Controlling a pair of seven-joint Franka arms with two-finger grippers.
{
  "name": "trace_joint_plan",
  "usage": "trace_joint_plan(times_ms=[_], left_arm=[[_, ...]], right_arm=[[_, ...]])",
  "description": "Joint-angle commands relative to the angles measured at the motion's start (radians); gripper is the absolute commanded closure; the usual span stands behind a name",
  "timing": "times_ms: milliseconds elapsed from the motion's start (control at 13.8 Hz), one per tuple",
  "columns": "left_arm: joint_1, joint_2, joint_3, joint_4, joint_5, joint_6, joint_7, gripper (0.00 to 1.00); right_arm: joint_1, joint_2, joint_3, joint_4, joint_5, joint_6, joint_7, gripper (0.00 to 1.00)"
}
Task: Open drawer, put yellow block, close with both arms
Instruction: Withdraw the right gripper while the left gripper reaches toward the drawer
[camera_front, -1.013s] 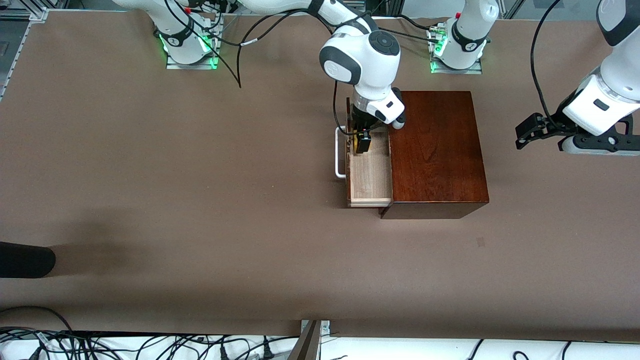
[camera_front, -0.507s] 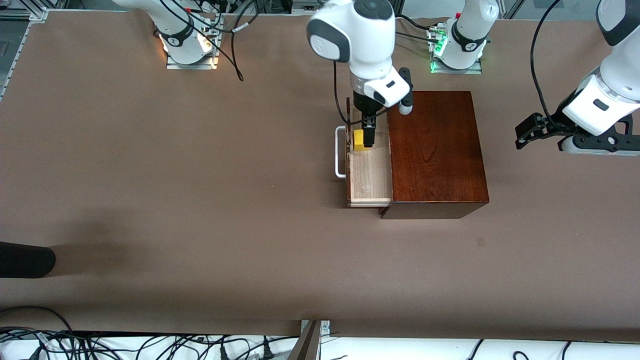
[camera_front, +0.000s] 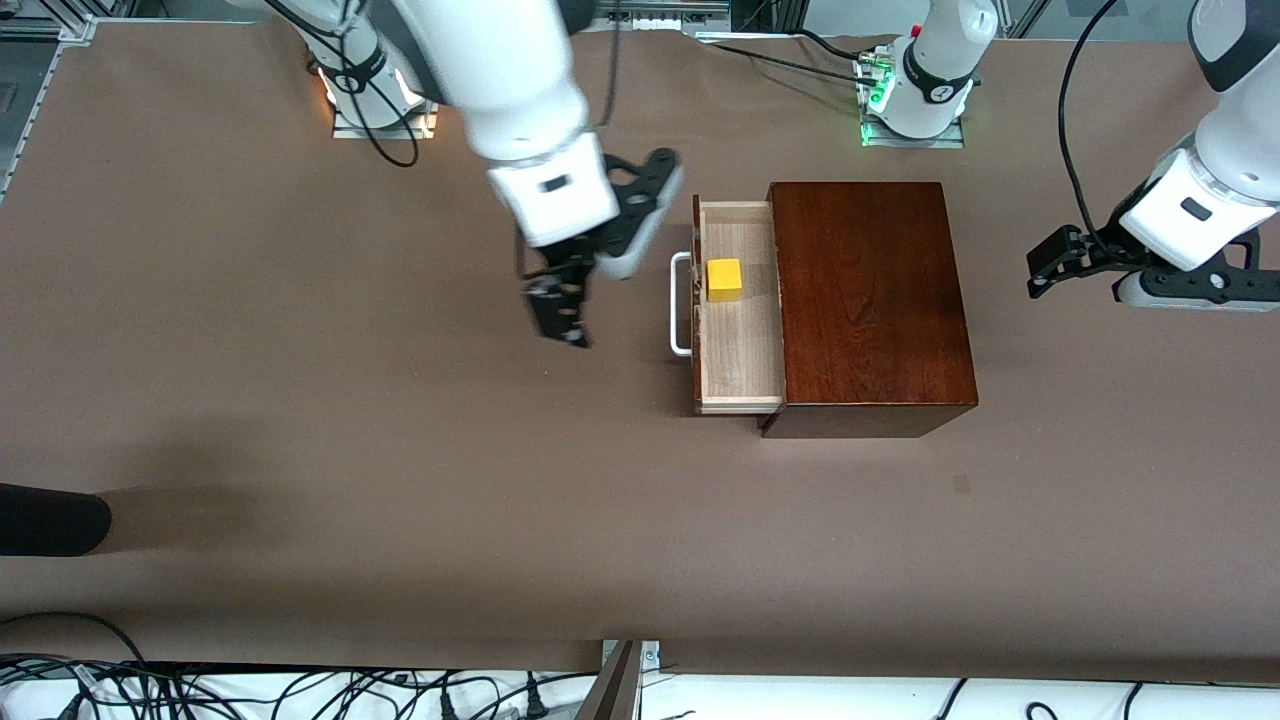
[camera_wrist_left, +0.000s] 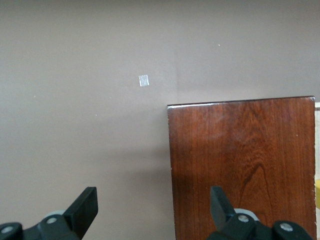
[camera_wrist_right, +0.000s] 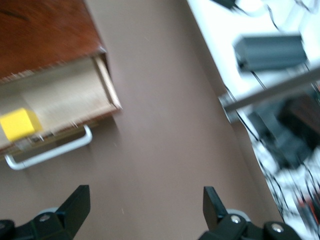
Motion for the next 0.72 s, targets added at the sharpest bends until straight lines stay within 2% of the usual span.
trace_joint_plan(times_ms=[0, 72, 145, 217, 289, 507, 651], left_arm=[[-0.006, 0.031, -0.015, 0.063, 0.013, -0.061, 0.009, 0.00], [-0.014, 0.035, -0.030, 0.076, 0.011, -0.065, 0.007, 0.00], [-0.016, 0.037, -0.044, 0.079, 0.008, -0.066, 0.004, 0.00], [-0.017, 0.035, -0.064, 0.080, -0.006, -0.069, 0.001, 0.00], [-0.017, 0.035, -0.114, 0.082, -0.007, -0.071, 0.002, 0.00], [-0.017, 0.073, -0.257, 0.126, -0.006, -0.117, 0.006, 0.00], [-0.020, 0.112, -0.306, 0.155, -0.067, -0.115, 0.009, 0.00]], right_arm=[[-0.028, -0.066, -0.105, -0.079, 0.110, -0.048, 0.026, 0.00], [-0.058, -0.086, -0.147, -0.115, 0.217, -0.050, 0.014, 0.00], [-0.072, -0.118, -0.184, -0.154, 0.268, -0.053, 0.012, 0.00], [-0.076, -0.135, -0.216, -0.180, 0.275, -0.054, 0.013, 0.00], [-0.083, -0.162, -0.236, -0.209, 0.275, -0.059, 0.018, 0.00], [-0.176, -0.339, -0.227, -0.443, 0.267, -0.037, 0.100, 0.00], [-0.308, -0.411, -0.139, -0.525, 0.259, -0.057, 0.101, 0.00]])
